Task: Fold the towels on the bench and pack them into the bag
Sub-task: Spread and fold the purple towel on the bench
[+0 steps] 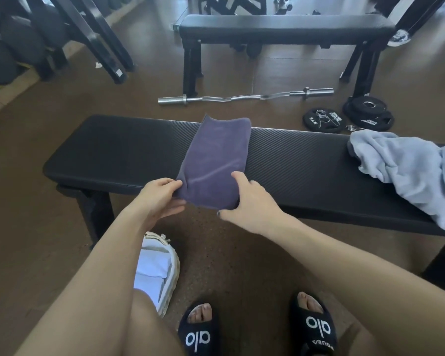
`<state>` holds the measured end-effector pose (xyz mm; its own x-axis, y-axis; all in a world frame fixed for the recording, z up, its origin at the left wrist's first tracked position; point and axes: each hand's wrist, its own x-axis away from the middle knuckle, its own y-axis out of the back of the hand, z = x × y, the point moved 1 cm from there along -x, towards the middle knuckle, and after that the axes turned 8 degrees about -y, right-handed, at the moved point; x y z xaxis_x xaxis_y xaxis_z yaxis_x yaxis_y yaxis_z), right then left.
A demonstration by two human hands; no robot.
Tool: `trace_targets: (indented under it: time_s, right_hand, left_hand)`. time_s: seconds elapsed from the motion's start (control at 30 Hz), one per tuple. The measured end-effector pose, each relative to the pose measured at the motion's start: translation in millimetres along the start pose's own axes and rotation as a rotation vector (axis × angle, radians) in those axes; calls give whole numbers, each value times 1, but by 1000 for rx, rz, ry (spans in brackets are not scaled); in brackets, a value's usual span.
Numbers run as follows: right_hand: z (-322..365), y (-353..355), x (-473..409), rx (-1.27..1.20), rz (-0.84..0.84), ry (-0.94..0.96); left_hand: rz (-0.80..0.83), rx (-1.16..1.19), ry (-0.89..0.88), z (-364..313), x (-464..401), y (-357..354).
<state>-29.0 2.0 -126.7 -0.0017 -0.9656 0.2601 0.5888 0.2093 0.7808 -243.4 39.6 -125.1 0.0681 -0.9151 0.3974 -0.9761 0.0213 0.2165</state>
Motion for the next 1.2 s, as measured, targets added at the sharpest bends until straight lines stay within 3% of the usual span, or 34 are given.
trace_targets:
  time_s: [0.13,0.27,0.53,0.8,1.07,1.2]
  right_hand:
    - [7,-17,7,300,-189,98]
    - [7,-26,3,315,-302,145]
    - [8,-16,8,362,-203,234]
    - [8,29,4,50,-361,184]
    - [0,61,-7,-394,-356,-36]
    - [0,70,-5,-437,-318,-11]
  left_hand:
    - [-35,79,-18,-4,1,-2]
    - [-50,144,-18,-7,5,-5]
    - [-75,177,-16,-11,8,-9]
    - [-53,127,-93,-20,11,-8]
    - [-92,83,-205,-35,11,-13]
    - [-167,5,-295,-39,13,-16]
